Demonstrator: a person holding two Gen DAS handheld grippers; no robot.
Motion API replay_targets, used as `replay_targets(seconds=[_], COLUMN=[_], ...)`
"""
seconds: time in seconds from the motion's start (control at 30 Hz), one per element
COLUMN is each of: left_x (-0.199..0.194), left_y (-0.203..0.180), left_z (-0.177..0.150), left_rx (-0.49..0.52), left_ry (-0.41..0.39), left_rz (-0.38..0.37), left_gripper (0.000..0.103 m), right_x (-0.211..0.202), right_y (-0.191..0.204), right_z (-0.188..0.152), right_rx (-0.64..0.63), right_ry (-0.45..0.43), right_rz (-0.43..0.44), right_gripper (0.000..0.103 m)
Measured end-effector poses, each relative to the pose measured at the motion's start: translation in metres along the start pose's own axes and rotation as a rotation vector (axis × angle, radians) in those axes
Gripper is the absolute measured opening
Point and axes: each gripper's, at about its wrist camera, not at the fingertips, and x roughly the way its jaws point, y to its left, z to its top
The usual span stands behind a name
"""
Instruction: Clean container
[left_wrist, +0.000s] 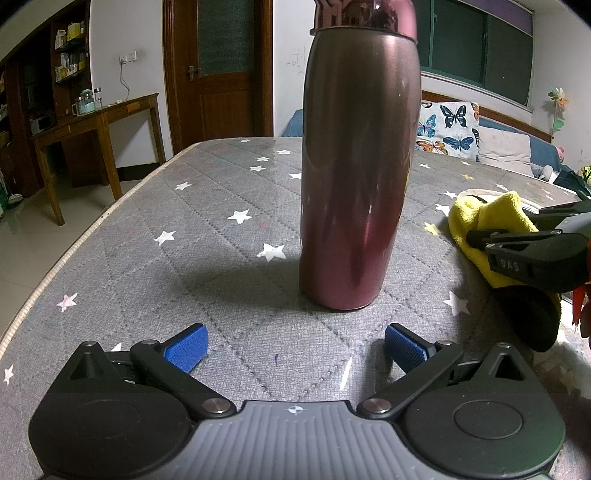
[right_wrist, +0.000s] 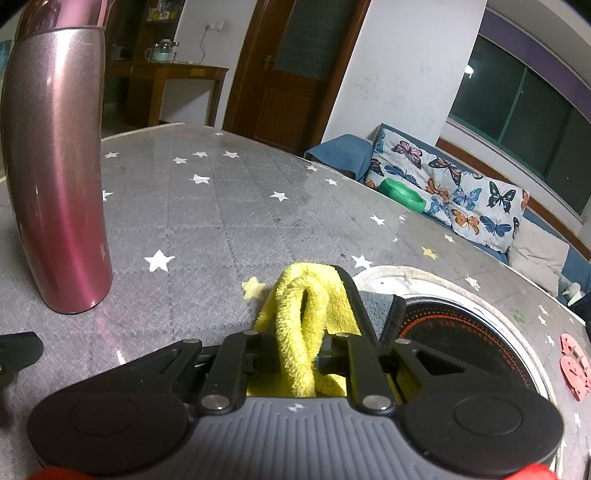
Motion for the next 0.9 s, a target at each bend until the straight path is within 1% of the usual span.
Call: replay_targets(seconds=[0.27, 0.9], left_x=[0.0, -0.002], left_y=[0.0, -0.002], left_z=[0.0, 0.0], left_rx=[0.0, 0.0], left_ry=[0.0, 0.0], left_rz=[0.0, -0.001], left_gripper=[0.103, 0.103], right_x=[0.002, 0.011], right_y=[0.003, 0.02], right_z=[0.001, 0.008], right_rx=[-0.019, -0.072], right_ry=[0.002, 0.039], right_rz=[-0.014, -0.087], right_gripper=[0.015, 0.015])
